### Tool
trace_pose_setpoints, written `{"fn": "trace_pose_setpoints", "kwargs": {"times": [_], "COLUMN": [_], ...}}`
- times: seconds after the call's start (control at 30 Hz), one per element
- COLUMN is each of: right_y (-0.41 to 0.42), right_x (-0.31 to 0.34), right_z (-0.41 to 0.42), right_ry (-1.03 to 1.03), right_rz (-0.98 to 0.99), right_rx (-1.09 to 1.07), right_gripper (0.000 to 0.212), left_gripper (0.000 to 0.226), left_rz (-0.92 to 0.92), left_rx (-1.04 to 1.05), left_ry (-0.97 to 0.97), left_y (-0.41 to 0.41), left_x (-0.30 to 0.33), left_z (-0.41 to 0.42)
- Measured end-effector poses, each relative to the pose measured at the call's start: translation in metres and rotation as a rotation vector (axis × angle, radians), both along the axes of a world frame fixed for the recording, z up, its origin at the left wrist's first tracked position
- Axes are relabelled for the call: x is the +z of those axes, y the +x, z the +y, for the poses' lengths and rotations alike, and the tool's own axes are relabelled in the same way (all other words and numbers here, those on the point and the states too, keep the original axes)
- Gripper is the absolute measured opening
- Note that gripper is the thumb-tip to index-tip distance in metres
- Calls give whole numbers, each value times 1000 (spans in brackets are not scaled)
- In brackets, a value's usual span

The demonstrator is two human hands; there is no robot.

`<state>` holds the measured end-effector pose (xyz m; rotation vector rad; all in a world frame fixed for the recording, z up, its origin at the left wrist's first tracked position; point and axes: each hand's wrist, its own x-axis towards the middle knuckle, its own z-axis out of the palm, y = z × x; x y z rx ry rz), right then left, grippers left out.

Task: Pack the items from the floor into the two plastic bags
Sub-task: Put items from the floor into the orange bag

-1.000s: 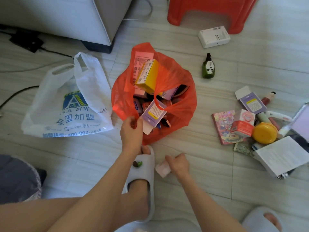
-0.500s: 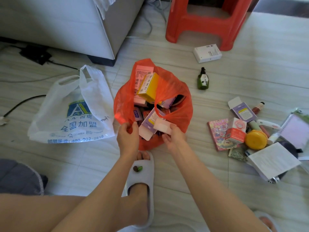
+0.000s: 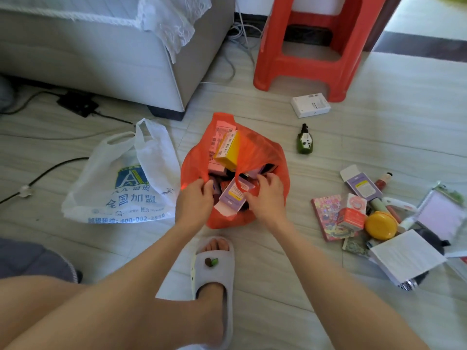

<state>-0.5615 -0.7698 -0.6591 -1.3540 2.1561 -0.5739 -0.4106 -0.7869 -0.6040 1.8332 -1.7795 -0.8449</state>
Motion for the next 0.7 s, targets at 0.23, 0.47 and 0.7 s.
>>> {"fn": "trace_pose_setpoints", "kwargs": {"times": [0.23,0.47,0.7], "right_y": [-4,-48,-86], "right_x": [30,51,129], "right_z": [-39,-83,-75], "right_ry": [184,385,289], "right_rz": [108,-511,-673], "right_rx": [346,354,-17], "right_gripper": [33,30,36], "left_gripper": [38,37,35], "left_rz": [-199,-62,26], "left_rx": [-410,-317,-87], "left_ry": [-65,-25,181], "left_y": [-33,-38,-47], "left_x": [67,47,74], "left_z": [-67,-116,-92]}}
